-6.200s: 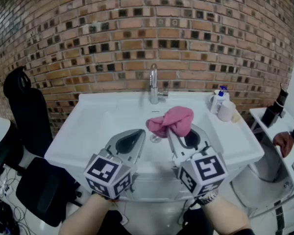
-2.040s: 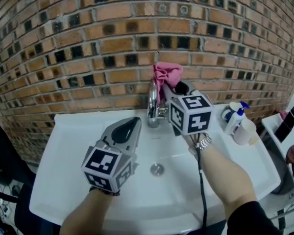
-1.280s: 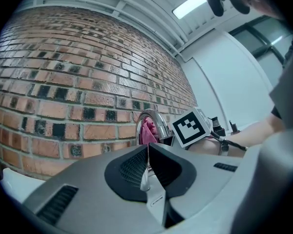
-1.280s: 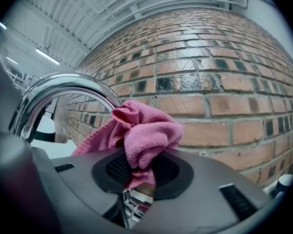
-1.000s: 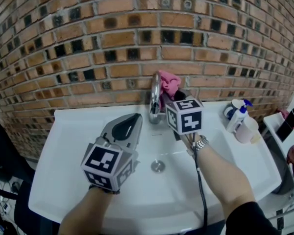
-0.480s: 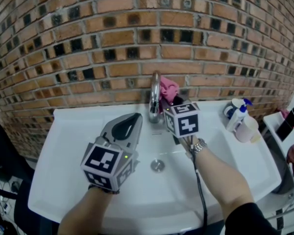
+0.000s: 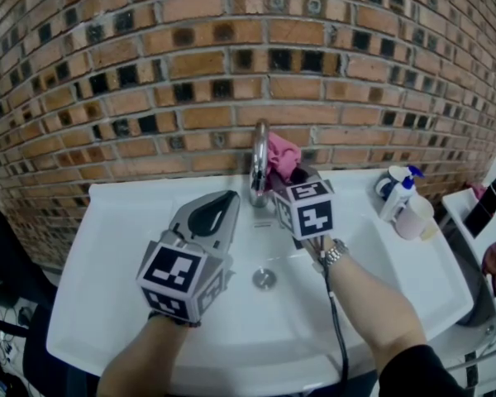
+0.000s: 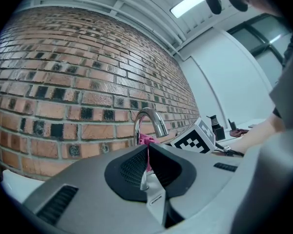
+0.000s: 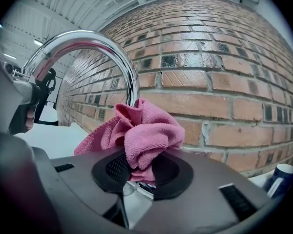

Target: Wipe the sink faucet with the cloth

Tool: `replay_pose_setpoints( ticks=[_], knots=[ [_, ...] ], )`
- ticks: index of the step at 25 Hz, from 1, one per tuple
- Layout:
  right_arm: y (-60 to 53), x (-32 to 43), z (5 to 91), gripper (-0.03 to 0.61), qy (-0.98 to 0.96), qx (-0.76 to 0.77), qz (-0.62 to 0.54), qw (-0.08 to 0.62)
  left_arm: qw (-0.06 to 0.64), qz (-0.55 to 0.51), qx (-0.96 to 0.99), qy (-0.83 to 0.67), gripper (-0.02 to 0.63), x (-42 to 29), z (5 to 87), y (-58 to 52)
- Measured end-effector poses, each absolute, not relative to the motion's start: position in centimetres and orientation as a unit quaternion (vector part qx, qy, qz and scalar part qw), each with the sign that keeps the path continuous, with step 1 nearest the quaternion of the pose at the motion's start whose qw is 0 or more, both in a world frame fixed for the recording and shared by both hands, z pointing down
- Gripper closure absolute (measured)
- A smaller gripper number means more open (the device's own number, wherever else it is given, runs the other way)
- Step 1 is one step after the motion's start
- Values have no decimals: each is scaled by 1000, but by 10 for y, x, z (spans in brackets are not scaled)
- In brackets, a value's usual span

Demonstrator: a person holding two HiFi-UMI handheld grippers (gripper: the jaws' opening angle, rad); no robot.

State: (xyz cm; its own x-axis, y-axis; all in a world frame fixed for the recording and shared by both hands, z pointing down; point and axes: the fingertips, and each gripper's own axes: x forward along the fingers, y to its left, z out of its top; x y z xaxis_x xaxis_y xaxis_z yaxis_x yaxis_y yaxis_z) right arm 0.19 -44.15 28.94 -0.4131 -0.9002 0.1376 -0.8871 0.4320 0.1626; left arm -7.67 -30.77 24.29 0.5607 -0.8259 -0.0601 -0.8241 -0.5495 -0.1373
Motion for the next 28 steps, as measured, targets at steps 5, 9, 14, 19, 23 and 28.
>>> replay_pose_setpoints(
  ticks=[5,9,14,19,23,28],
  knots=[
    [-438,2,303,482,-840,529,-26,117,77,-4,-880,468,603,-76,241,-307],
    [-437,3,308,482,-838,532,-28,121,77,-6,-880,469,601,-77,244,-306],
    [-431,0,313,482,-840,527,-28,123,76,-7,-881,467,601,-75,244,-306],
    [-425,0,316,482,-843,523,-27,128,73,-9,-882,466,601,-74,246,-305],
    [-420,-1,320,482,-844,519,-26,131,71,-11,-883,465,603,-74,248,-305],
    [-415,0,325,483,-846,516,-24,134,72,-12,-882,466,603,-74,249,-305]
  ],
)
